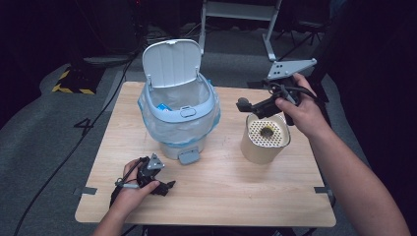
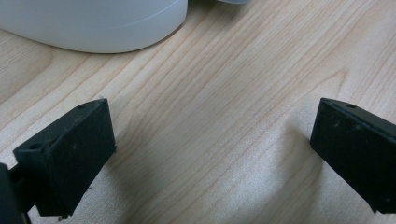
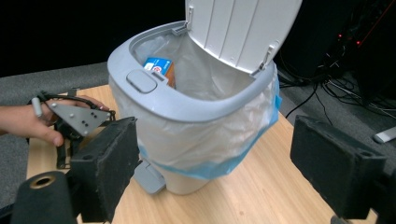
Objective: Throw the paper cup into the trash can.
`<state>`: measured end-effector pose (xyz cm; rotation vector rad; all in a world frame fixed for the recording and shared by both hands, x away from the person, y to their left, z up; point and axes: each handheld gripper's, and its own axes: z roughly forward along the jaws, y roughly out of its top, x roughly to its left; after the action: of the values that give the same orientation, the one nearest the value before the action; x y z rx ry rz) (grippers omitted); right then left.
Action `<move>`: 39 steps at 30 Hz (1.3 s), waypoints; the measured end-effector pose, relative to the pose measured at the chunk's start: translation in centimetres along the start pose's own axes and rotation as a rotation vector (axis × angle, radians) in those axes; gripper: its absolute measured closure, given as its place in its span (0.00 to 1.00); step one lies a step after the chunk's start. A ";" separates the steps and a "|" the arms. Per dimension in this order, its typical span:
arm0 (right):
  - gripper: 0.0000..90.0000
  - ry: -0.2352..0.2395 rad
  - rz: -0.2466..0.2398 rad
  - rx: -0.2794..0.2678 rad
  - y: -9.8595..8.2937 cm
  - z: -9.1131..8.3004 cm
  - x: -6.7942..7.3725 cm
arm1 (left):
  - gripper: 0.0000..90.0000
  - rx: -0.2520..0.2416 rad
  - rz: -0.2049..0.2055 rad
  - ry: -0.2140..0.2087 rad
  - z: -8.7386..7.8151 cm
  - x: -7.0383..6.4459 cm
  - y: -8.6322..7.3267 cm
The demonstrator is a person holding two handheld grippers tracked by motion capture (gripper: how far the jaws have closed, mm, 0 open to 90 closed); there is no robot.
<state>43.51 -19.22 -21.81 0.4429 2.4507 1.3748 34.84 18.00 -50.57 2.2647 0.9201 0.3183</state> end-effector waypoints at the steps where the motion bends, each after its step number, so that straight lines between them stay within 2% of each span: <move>1: 0.17 -0.001 0.005 -0.002 -0.3 -0.4 0.1 | 0.00 0.003 0.004 0.001 -0.1 0.1 0.0; 4: 0.17 -0.002 0.010 0.003 -1.0 -1.1 0.2 | 0.00 0.002 0.003 0.005 -0.1 0.2 -0.1; 5: 0.18 -0.009 0.020 0.010 -1.8 -1.7 0.3 | 0.00 0.002 0.000 0.003 -0.2 0.2 -0.2; 6: 0.18 -0.009 0.020 0.010 -1.8 -1.7 0.3 | 0.00 0.002 0.000 0.003 -0.2 0.2 -0.2; 7: 0.18 -0.017 0.030 0.020 -2.8 -2.3 0.3 | 0.00 0.001 0.003 0.003 -0.2 0.3 -0.2; 8: 0.18 -0.017 0.030 0.020 -2.8 -2.3 0.3 | 0.00 0.001 -0.001 0.003 -0.2 0.3 -0.3; 9: 0.18 -0.032 0.039 0.028 -3.8 -2.9 0.3 | 0.00 0.003 0.001 0.006 -0.3 0.3 -0.3; 10: 0.18 -0.032 0.039 0.028 -3.8 -2.9 0.3 | 0.00 0.003 0.001 0.006 -0.3 0.3 -0.3; 13: 0.19 -0.079 0.069 0.048 -5.6 -3.7 0.2 | 0.00 0.001 -0.002 0.007 -0.3 0.3 -0.3; 15: 0.19 -0.084 0.096 0.047 -7.3 -4.4 0.0 | 0.00 0.001 -0.009 0.007 -0.3 0.4 -0.3; 16: 0.19 -0.084 0.096 0.047 -7.3 -4.4 0.0 | 0.00 0.001 -0.009 0.007 -0.3 0.4 -0.3; 19: 0.22 -0.094 0.118 0.056 -9.5 -5.4 -0.2 | 0.00 0.000 -0.009 0.008 -0.3 0.4 -0.3; 20: 0.22 -0.094 0.118 0.056 -9.5 -5.4 -0.2 | 0.00 0.000 -0.009 0.008 -0.3 0.4 -0.3; 22: 0.25 -0.092 0.110 0.074 -10.5 -5.9 0.0 | 0.00 0.000 -0.010 0.008 -0.3 0.4 -0.3; 23: 0.25 -0.072 0.108 0.081 -11.7 -6.4 0.3 | 0.00 -0.001 -0.010 0.008 -0.3 0.4 -0.3; 24: 0.25 -0.072 0.108 0.081 -11.7 -6.4 0.3 | 0.00 -0.001 -0.010 0.008 -0.3 0.4 -0.3; 25: 0.26 -0.062 0.110 0.082 -12.4 -6.7 0.5 | 0.00 -0.001 -0.010 0.008 -0.3 0.4 -0.3; 26: 0.26 -0.054 0.116 0.087 -13.8 -7.2 0.9 | 0.00 0.000 -0.010 0.008 -0.3 0.4 -0.3; 29: 0.25 -0.045 0.127 0.099 -16.0 -7.4 1.4 | 0.00 -0.001 -0.010 0.009 -0.3 0.4 -0.3; 30: 0.25 -0.045 0.127 0.099 -16.0 -7.4 1.4 | 0.00 -0.001 -0.010 0.009 -0.3 0.4 -0.3; 31: 0.25 -0.043 0.143 0.104 -17.4 -7.4 1.7 | 0.00 0.000 -0.010 0.010 -0.3 0.4 -0.3; 32: 0.25 -0.043 0.143 0.104 -17.4 -7.4 1.7 | 0.00 0.000 -0.010 0.010 -0.3 0.4 -0.3; 33: 0.25 -0.049 0.166 0.114 -18.9 -7.2 2.0 | 0.00 -0.001 -0.010 0.009 -0.3 0.4 -0.3; 34: 0.25 -0.049 0.166 0.114 -18.9 -7.2 2.0 | 0.00 -0.001 -0.010 0.009 -0.3 0.4 -0.3; 39: 0.24 -0.080 0.210 0.125 -22.2 -6.7 2.8 | 0.00 0.000 -0.009 0.010 -0.3 0.4 -0.3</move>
<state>35.65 -34.26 -37.89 0.7887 2.4908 1.2566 34.77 18.59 -50.55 2.2600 0.9345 0.3258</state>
